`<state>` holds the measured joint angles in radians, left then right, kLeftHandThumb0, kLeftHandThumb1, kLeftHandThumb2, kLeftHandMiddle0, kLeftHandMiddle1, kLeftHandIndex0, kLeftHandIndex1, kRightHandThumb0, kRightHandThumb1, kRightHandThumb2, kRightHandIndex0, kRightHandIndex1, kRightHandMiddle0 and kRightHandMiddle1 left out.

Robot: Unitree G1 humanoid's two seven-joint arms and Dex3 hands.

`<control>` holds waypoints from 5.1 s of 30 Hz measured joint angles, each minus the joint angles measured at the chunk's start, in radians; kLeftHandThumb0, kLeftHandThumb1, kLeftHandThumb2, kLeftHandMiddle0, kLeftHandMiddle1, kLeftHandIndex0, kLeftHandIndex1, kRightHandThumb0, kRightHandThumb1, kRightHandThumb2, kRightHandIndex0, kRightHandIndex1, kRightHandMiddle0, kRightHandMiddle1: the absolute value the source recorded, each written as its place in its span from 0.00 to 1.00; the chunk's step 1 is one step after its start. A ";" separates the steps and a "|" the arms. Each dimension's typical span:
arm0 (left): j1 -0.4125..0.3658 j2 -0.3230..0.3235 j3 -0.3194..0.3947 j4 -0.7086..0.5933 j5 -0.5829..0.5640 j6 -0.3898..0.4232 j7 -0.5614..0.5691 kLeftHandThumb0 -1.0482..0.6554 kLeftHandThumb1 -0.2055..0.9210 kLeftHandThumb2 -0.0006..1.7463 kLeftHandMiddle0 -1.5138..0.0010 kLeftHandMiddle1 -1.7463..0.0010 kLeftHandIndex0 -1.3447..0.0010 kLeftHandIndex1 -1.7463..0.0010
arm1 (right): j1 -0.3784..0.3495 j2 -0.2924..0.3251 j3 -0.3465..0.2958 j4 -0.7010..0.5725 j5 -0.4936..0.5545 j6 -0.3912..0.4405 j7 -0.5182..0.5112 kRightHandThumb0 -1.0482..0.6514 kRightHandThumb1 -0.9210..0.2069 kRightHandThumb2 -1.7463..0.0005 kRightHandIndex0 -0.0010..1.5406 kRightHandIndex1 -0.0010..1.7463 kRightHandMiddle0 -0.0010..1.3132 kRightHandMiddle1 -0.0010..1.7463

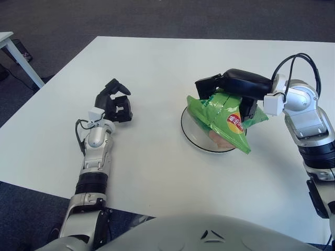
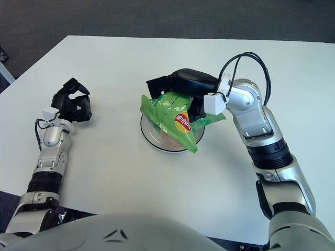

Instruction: Put the snack into the plate.

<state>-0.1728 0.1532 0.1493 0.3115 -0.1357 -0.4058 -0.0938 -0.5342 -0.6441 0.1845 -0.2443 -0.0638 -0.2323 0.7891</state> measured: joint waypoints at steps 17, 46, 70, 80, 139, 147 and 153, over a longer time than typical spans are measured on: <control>0.000 0.000 0.000 -0.001 0.000 0.000 0.001 0.33 0.44 0.78 0.14 0.00 0.53 0.00 | -0.028 -0.005 -0.003 0.080 0.022 -0.066 0.022 0.61 0.56 0.29 0.40 1.00 0.48 0.79; 0.000 0.000 -0.001 -0.003 0.000 0.000 0.001 0.33 0.43 0.78 0.13 0.00 0.52 0.00 | -0.114 -0.032 -0.005 0.223 0.069 -0.226 0.131 0.24 0.34 0.54 0.13 0.50 0.07 0.77; 0.000 -0.001 -0.004 -0.002 -0.001 0.000 0.001 0.33 0.43 0.78 0.14 0.00 0.52 0.00 | -0.154 -0.044 -0.009 0.316 0.206 -0.280 0.299 0.12 0.26 0.72 0.00 0.00 0.00 0.09; 0.000 -0.001 -0.006 -0.001 -0.002 0.000 0.001 0.33 0.43 0.78 0.13 0.00 0.52 0.00 | -0.166 -0.042 -0.025 0.369 0.225 -0.352 0.321 0.11 0.28 0.72 0.00 0.00 0.00 0.00; -0.007 0.000 -0.009 0.011 -0.008 0.000 -0.005 0.33 0.45 0.76 0.14 0.00 0.53 0.00 | -0.201 -0.041 -0.033 0.407 0.235 -0.391 0.354 0.14 0.33 0.70 0.00 0.00 0.00 0.00; -0.007 0.001 -0.008 0.011 -0.007 0.000 -0.005 0.33 0.45 0.77 0.13 0.00 0.53 0.00 | -0.201 -0.036 -0.033 0.406 0.234 -0.390 0.354 0.14 0.33 0.69 0.00 0.00 0.00 0.00; -0.007 0.001 -0.006 0.011 -0.008 0.000 -0.005 0.33 0.45 0.77 0.13 0.00 0.53 0.00 | -0.201 -0.033 -0.033 0.404 0.233 -0.387 0.353 0.14 0.33 0.69 0.00 0.00 0.00 0.00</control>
<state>-0.1793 0.1541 0.1429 0.3222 -0.1435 -0.4057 -0.0991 -0.7350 -0.6773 0.1518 0.1595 0.1691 -0.6194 1.1424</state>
